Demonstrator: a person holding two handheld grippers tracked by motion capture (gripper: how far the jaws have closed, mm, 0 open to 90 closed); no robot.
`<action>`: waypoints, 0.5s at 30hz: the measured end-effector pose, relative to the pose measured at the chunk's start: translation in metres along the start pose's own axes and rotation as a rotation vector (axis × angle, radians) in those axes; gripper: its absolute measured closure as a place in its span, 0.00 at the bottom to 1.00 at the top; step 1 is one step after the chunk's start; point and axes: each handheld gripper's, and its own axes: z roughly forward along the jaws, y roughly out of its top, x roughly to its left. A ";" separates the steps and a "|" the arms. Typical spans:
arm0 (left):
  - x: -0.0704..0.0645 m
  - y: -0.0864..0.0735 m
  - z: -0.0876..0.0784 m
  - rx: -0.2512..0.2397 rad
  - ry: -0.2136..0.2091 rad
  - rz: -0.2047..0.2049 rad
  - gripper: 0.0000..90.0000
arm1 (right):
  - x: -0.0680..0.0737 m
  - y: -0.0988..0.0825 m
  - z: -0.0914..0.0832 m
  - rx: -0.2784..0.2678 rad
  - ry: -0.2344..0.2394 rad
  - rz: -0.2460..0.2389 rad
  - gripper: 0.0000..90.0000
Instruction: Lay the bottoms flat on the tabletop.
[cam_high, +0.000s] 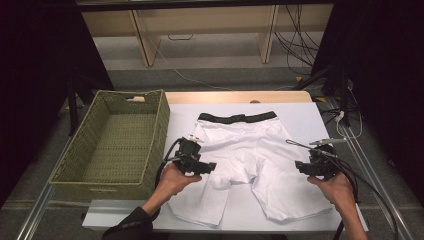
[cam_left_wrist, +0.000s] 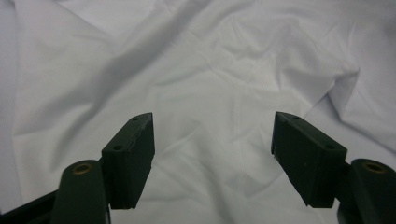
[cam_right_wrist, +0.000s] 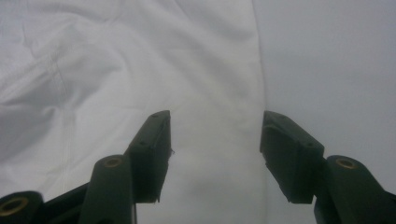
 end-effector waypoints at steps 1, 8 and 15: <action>-0.002 -0.005 0.001 0.012 -0.007 0.006 0.33 | 0.001 -0.004 -0.001 0.001 -0.008 0.004 0.48; -0.010 -0.037 -0.005 0.030 0.005 0.032 0.30 | 0.002 -0.032 -0.002 0.059 -0.014 0.022 0.48; -0.011 -0.059 -0.019 0.036 -0.009 0.030 0.29 | -0.007 -0.053 -0.006 0.115 -0.033 0.080 0.54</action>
